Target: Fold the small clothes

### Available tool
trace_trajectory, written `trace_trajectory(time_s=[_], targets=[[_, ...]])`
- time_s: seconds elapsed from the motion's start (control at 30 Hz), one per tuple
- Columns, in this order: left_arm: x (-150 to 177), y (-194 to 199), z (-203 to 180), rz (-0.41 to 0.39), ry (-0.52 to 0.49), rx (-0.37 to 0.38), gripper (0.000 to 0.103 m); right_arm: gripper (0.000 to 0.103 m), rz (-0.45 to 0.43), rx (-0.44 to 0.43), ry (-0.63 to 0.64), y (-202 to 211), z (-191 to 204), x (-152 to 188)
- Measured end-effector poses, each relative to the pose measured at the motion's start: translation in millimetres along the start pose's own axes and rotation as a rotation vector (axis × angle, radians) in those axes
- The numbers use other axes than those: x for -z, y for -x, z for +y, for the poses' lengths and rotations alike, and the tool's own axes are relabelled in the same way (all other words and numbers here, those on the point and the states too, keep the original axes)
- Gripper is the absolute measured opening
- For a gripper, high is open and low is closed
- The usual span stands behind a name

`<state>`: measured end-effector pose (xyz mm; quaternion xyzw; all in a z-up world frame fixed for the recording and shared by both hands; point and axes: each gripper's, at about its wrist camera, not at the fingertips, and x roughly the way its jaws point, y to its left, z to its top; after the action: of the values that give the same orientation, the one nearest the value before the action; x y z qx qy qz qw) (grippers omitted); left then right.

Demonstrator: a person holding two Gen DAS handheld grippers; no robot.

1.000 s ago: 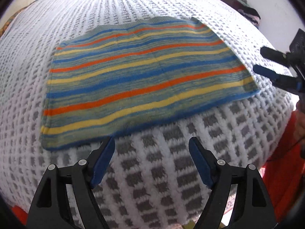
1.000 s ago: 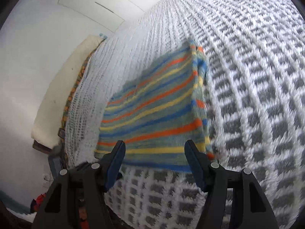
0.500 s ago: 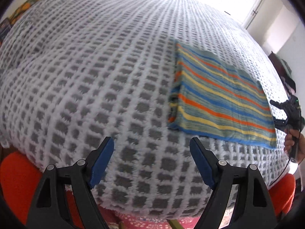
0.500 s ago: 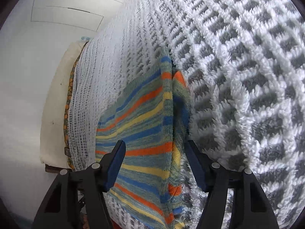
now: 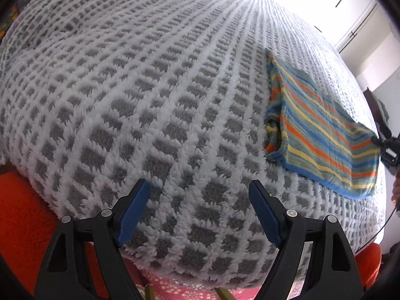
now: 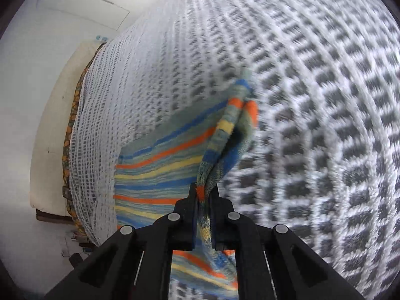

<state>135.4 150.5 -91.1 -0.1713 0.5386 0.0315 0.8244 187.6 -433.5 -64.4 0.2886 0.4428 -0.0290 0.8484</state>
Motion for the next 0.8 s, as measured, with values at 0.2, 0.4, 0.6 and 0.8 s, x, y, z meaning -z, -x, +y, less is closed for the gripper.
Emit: trace_trajectory(time_s=[0.2, 0.4, 0.6, 0.8], targets=[[2, 6, 22, -0.018, 0.034, 0.058, 0.083, 0.008, 0.086, 0.042, 0.145, -40, 148, 0], [1, 12, 46, -0.027, 0.095, 0.098, 0.083, 0.008, 0.189, 0.145, 0.137, -156, 217, 28], [3, 18, 62, -0.036, 0.158, 0.133, 0.083, 0.009, 0.213, 0.182, 0.048, -223, 221, 51], [3, 13, 57, -0.022, 0.134, 0.121, 0.083, 0.077, 0.317, 0.218, 0.093, -249, 241, 50]])
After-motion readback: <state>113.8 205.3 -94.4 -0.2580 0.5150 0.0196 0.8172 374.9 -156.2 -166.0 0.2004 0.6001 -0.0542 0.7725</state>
